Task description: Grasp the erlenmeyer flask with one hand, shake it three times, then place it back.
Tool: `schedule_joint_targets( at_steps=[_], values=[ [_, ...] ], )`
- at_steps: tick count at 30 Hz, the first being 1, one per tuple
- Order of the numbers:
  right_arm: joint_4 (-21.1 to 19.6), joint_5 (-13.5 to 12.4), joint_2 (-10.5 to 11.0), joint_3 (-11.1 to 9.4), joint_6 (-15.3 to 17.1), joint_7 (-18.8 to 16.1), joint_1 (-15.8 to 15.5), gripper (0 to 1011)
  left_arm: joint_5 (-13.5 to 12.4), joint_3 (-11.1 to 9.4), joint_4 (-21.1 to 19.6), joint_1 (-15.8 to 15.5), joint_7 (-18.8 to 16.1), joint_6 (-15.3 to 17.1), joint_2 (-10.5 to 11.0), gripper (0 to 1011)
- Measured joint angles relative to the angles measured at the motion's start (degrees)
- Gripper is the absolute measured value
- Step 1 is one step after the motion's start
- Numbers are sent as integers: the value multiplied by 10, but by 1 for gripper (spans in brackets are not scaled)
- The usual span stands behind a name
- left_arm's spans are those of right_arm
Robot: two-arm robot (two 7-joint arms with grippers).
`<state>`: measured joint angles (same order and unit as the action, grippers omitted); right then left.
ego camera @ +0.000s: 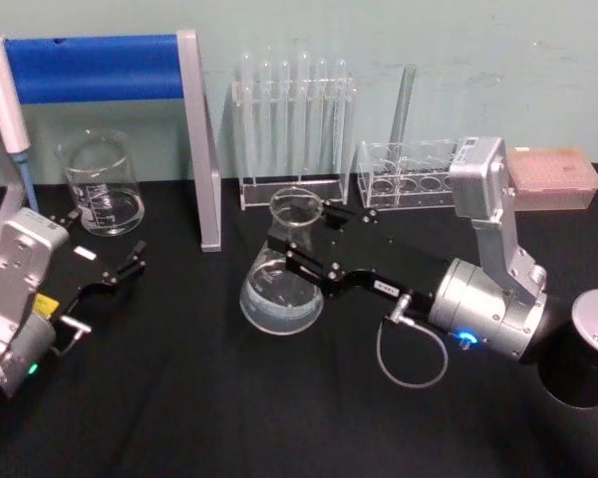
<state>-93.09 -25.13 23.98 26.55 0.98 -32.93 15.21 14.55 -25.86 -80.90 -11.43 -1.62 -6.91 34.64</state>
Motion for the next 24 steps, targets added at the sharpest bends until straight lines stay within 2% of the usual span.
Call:
schedule_joint_targets(
  at_steps=[5, 10, 13, 14, 17, 20, 23, 24],
  values=[
    [1, -10, 5, 6, -4, 0, 3, 453, 0, 0, 0, 0, 0, 0, 0, 1001],
    [-2, -16, 12, -2, -9, 18, -2, 452, 0, 0, 0, 0, 0, 0, 0, 1001],
    [-8, -18, 19, -20, -13, 45, -13, 453, 0, 0, 0, 0, 0, 0, 0, 1001],
    [-8, -18, 19, -20, -13, 45, -13, 453, 0, 0, 0, 0, 0, 0, 0, 1001],
    [-14, -18, 24, -40, -15, 72, -26, 453, 0, 0, 0, 0, 0, 0, 0, 1001],
    [-23, -16, 30, -71, -15, 107, -45, 452, 0, 0, 0, 0, 0, 0, 0, 1001],
    [-30, -13, 33, -92, -15, 128, -60, 453, 0, 0, 0, 0, 0, 0, 0, 1001],
    [-35, -11, 35, -106, -14, 141, -71, 453, 0, 0, 0, 0, 0, 0, 0, 1001]
  ],
)
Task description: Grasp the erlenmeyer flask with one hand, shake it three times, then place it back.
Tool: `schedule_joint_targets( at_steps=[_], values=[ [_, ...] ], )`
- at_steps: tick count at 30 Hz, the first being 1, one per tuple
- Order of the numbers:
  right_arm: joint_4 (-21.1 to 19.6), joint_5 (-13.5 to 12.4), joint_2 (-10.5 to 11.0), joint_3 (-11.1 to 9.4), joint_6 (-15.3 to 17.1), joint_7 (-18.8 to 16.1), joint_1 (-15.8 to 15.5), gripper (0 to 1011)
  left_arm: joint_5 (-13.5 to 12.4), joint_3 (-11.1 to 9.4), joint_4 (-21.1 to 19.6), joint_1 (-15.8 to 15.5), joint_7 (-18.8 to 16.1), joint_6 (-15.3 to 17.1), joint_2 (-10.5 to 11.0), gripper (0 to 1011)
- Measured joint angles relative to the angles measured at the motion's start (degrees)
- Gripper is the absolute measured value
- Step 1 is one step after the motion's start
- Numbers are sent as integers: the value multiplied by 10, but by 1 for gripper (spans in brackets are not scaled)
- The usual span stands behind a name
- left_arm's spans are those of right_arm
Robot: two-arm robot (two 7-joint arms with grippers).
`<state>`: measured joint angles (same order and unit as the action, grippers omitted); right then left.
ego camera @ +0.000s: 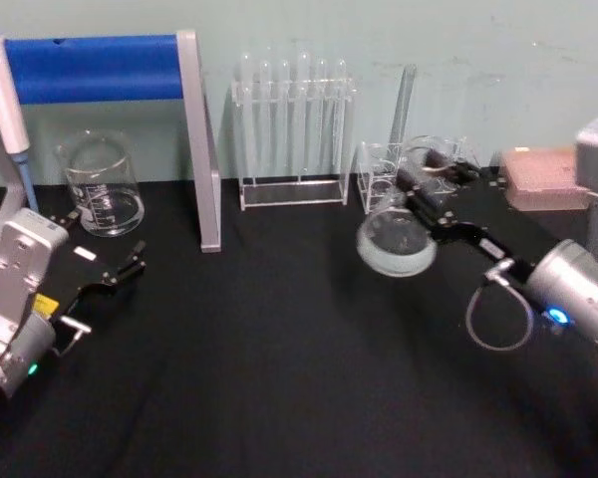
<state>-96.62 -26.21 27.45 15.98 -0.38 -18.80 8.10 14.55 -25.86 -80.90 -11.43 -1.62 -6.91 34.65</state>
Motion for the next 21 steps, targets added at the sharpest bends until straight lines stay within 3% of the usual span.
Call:
schedule_joint_targets(
  at_steps=[7, 12, 18, 21],
  values=[
    [-22, 7, 3, -54, 4, 44, -43, 453, 0, 0, 0, 0, 0, 0, 0, 1001],
    [-29, 10, 2, -71, 5, 51, -57, 452, 0, 0, 0, 0, 0, 0, 0, 1001],
    [-26, 14, -4, -71, 9, 39, -53, 452, 0, 0, 0, 0, 0, 0, 0, 1001],
    [-15, 15, -11, -56, 13, 15, -38, 453, 0, 0, 0, 0, 0, 0, 0, 1001]
  ],
)
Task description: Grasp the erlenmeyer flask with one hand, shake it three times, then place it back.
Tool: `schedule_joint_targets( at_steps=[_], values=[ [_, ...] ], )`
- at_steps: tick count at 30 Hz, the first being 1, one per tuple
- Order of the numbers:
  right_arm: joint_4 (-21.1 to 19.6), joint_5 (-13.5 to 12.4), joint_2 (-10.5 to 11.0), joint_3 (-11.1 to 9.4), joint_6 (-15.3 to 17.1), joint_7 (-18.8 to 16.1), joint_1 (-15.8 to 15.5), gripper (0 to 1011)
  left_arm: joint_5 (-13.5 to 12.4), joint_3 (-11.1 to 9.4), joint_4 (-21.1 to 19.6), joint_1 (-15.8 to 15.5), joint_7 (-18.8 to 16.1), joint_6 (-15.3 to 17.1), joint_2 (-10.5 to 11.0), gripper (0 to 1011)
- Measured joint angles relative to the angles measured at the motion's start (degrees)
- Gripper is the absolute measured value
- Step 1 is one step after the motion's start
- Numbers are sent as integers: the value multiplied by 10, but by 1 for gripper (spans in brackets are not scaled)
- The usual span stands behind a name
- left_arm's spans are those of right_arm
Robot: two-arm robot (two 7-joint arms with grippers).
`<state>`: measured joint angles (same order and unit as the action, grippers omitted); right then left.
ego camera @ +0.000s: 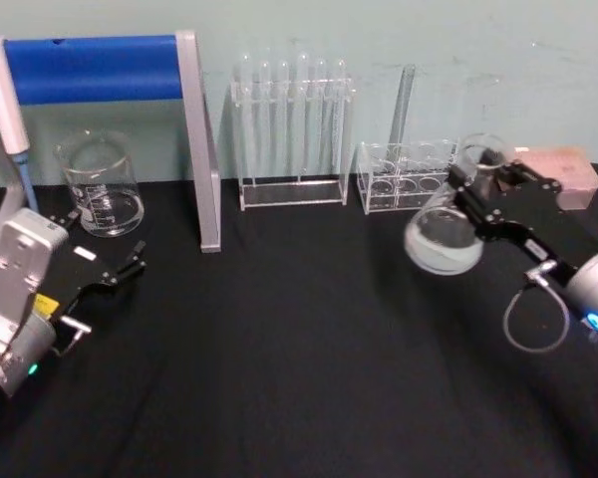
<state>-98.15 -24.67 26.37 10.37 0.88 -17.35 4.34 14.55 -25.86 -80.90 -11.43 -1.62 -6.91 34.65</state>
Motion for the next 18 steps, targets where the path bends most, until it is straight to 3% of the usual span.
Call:
schedule_joint_targets(
  at_steps=[6, 10, 18],
  values=[
    [19, -1, -8, 36, 4, -47, 31, 453, 0, 0, 0, 0, 0, 0, 0, 1001],
    [35, -7, -14, 83, 5, -97, 62, 452, 0, 0, 0, 0, 0, 0, 0, 1001],
    [56, -17, -21, 140, 3, -153, 100, 453, 0, 0, 0, 0, 0, 0, 0, 1001]
  ],
)
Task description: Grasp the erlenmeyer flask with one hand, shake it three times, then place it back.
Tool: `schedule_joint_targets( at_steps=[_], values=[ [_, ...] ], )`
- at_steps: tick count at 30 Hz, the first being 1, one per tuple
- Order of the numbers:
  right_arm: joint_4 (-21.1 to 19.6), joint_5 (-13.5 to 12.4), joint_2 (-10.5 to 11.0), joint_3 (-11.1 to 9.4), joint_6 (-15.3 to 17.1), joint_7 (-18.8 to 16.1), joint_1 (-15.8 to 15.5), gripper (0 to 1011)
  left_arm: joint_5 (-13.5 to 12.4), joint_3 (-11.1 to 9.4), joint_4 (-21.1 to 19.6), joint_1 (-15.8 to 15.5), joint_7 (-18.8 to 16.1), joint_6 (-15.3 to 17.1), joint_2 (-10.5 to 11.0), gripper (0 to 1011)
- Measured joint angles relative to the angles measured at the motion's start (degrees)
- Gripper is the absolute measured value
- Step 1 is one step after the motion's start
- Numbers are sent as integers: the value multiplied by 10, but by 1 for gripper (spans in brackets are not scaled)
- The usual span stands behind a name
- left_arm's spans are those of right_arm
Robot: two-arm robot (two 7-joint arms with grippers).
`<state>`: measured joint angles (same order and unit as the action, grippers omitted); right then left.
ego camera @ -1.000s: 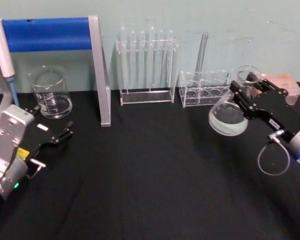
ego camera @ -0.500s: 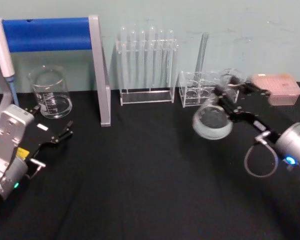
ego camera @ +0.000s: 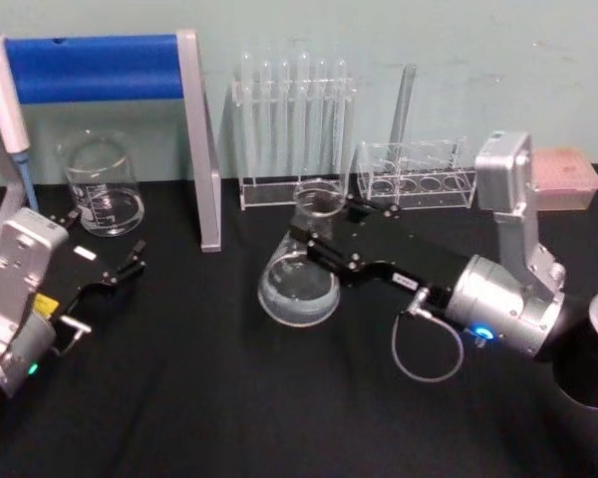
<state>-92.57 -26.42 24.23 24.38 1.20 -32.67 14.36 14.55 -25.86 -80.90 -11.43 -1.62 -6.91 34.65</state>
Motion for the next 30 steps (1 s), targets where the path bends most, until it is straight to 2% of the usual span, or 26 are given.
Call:
schedule_joint_targets(
  at_steps=[6, 10, 14, 20, 28, 30],
  values=[
    [8, -6, -1, 20, -3, -11, 13, 453, 0, 0, 0, 0, 0, 0, 0, 1001],
    [8, -9, 3, 21, -7, -3, 13, 453, 0, 0, 0, 0, 0, 0, 0, 1001],
    [5, -12, 8, 12, -11, 20, 9, 452, 0, 0, 0, 0, 0, 0, 0, 1001],
    [-6, -12, 20, -23, -15, 69, -12, 452, 0, 0, 0, 0, 0, 0, 0, 1001],
    [-35, -5, 34, -93, -16, 142, -64, 453, 0, 0, 0, 0, 0, 0, 0, 1001],
    [-42, -2, 35, -104, -15, 152, -73, 453, 0, 0, 0, 0, 0, 0, 0, 1001]
  ],
)
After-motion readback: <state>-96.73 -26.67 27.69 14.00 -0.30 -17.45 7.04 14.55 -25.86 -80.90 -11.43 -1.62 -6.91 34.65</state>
